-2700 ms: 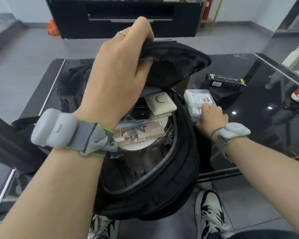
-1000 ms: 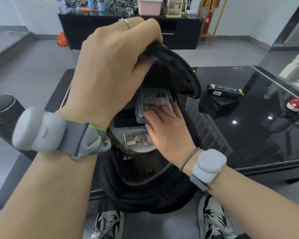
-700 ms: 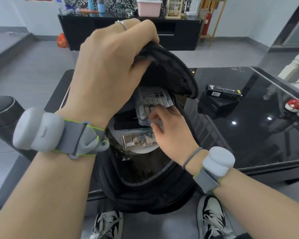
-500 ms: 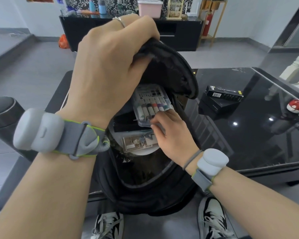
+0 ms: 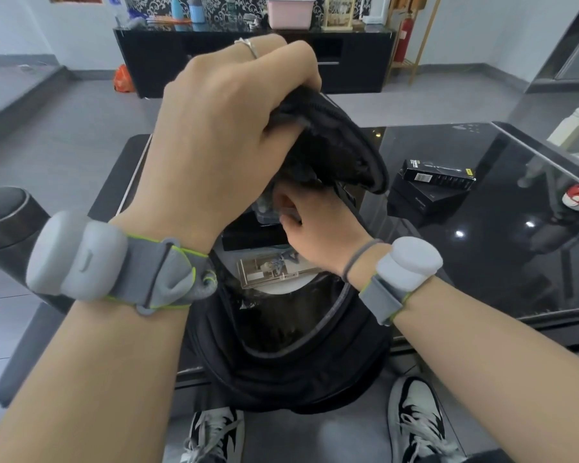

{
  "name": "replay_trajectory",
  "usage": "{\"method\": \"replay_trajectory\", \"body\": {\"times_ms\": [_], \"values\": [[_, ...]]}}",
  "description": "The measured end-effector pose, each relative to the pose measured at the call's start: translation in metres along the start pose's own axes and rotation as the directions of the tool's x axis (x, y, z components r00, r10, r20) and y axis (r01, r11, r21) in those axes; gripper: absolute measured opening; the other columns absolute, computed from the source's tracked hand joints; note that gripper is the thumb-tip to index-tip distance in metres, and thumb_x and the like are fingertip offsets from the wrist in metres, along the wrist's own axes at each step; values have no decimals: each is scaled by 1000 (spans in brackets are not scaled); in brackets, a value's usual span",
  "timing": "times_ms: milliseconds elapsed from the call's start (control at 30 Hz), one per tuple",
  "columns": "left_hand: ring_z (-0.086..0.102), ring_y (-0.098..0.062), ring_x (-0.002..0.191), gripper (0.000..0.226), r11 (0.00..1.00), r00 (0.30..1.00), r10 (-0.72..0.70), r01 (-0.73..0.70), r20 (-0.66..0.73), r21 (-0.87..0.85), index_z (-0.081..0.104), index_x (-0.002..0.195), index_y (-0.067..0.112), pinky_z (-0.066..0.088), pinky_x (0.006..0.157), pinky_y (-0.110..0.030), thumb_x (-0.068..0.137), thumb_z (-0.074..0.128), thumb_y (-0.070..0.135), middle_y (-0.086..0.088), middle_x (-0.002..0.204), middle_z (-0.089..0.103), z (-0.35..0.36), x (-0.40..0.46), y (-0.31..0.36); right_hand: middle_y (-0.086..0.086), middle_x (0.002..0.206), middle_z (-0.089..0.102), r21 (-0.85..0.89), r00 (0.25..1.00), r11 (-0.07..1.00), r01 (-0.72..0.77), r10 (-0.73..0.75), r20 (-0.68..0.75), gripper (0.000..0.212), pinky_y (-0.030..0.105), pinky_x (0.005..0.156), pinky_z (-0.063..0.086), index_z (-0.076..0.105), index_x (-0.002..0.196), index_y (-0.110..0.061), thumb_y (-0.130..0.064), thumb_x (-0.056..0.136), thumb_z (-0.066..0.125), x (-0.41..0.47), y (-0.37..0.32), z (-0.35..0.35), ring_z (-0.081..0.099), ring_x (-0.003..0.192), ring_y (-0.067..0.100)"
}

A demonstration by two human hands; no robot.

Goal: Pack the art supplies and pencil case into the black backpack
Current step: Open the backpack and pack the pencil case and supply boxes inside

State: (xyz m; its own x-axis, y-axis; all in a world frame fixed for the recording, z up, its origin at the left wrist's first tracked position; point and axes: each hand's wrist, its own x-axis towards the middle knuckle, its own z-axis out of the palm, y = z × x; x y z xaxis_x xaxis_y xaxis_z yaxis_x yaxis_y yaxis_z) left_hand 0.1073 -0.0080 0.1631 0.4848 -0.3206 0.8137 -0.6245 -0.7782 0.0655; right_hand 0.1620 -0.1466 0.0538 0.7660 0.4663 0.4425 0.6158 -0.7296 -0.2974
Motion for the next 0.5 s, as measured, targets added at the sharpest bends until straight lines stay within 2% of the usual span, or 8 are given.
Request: {"method": "replay_trajectory", "body": {"times_ms": [100,167,233,300,333,400,500], "values": [[61,-27,88,20,1000,1000,2,-1,19,-25,69,99,7,49,67,-49,84,55,5,-4,93,67,-1,-1,1,8,85,64,12,1000,1000,-29,29,9,18,39,67,51,60,98,-12,-5,88,47,7,-1,-11,60,78,29],[62,-26,86,19,999,999,9,-7,33,-54,70,95,6,49,66,-49,82,56,5,-4,89,67,-2,0,3,8,87,62,-22,996,1000,-5,7,91,17,38,70,50,58,101,-11,-6,90,46,7,-2,-15,58,80,28],[62,-25,81,19,996,997,16,-10,73,-92,70,92,7,49,67,-47,78,57,9,-3,84,66,-1,2,6,3,80,53,-80,988,997,6,7,155,9,33,68,43,50,89,-15,-9,93,45,1,-3,-15,50,74,22],[59,-19,74,18,991,988,1,19,154,-131,70,88,12,49,65,-43,74,60,15,2,77,64,2,0,11,-4,68,36,-118,986,992,-39,58,158,29,27,62,30,35,71,-19,-12,97,44,-7,-6,-14,36,64,13],[57,-15,71,17,988,980,-17,48,198,-149,69,86,16,50,63,-41,72,61,18,6,74,63,5,-1,13,-5,67,35,-124,984,990,-69,88,153,31,26,61,27,36,69,-19,-14,98,43,-10,-7,-15,35,63,12],[55,-11,66,13,980,960,-57,106,273,-166,65,83,21,50,61,-40,70,63,22,9,68,60,10,-6,14,-2,69,42,-161,986,983,-94,114,119,24,28,63,31,47,76,-13,-18,99,42,-15,-7,-9,46,67,17],[53,-8,62,10,970,918,-96,173,386,-170,59,77,23,49,59,-37,70,64,27,10,63,56,15,-17,11,9,68,54,-201,998,978,-58,64,25,22,30,60,32,51,77,-11,-16,98,47,-31,-8,-4,57,67,28]]}}
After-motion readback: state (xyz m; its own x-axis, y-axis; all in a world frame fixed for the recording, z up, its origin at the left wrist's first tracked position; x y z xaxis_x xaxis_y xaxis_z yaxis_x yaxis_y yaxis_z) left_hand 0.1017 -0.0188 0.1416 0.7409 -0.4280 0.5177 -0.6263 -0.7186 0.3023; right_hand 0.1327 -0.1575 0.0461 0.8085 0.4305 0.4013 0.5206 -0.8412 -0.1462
